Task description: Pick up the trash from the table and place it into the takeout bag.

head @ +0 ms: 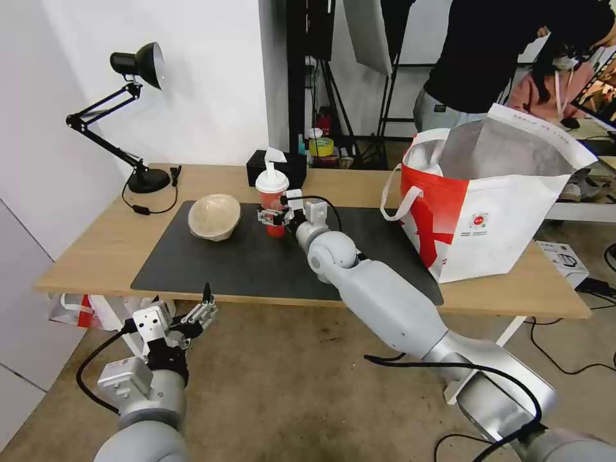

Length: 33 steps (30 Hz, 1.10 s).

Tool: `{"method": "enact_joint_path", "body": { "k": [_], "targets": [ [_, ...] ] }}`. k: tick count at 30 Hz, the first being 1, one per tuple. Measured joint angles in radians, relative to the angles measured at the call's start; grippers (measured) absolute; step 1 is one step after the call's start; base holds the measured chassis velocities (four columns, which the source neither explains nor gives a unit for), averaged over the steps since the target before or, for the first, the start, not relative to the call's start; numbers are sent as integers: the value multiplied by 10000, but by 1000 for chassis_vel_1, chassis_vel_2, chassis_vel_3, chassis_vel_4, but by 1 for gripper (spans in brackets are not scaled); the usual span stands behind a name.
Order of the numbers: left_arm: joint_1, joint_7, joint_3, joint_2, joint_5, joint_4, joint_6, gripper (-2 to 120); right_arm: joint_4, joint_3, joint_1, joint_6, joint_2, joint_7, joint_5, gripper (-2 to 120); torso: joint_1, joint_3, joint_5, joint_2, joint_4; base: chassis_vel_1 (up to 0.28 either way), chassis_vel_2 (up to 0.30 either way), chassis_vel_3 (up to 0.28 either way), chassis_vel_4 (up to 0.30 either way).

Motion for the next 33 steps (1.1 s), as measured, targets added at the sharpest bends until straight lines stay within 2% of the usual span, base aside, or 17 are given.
{"method": "enact_joint_path", "body": {
  "k": [11, 14, 18, 19, 24, 25, 28, 29, 33],
  "targets": [
    [60, 11, 7, -24, 18, 1, 0, 100, -689, 7, 202, 174, 463, -305, -92, 100, 0, 0, -1, 0, 1, 0, 0, 0, 0],
    [64, 13, 7, -18, 21, -11, 0, 100, -750, 0, 203, 198, 477, -325, -97, 93, 0, 0, -1, 0, 0, 0, 0, 0, 0],
    [60, 22, 39, -14, 30, -14, 0, 100, -685, -2, 100, 209, 424, -315, -96, 75, -1, 0, 0, 0, 1, 0, 0, 0, 0],
    [60, 22, 39, -14, 30, -14, 0, 100, -685, -2, 100, 209, 424, -315, -96, 75, -1, 0, 0, 0, 1, 0, 0, 0, 0],
    [23, 32, 69, 32, 29, -12, -6, 100, -526, 23, -97, 230, 252, -283, -90, 53, -1, -1, 1, 0, -1, 0, 0, 0, 0],
    [23, 32, 69, 32, 29, -12, -6, 100, -526, 23, -97, 230, 252, -283, -90, 53, -1, -1, 1, 0, -1, 0, 0, 0, 0],
    [54, 35, 67, 46, 28, -32, -18, 100, -484, 35, -128, 256, 208, -251, -81, 39, -1, 0, 0, 0, 0, 0, 0, 0, 0],
    [54, 35, 67, 46, 28, -32, -18, 100, -484, 35, -128, 256, 208, -251, -81, 39, -1, 0, 0, 0, 0, 0, 0, 0, 0],
    [156, 38, 7, 26, 39, -122, -54, 100, -229, 35, -128, 228, 110, -187, -13, 22, -1, 0, 1, 0, 0, 0, 0, 0, 0]
  ]
}}
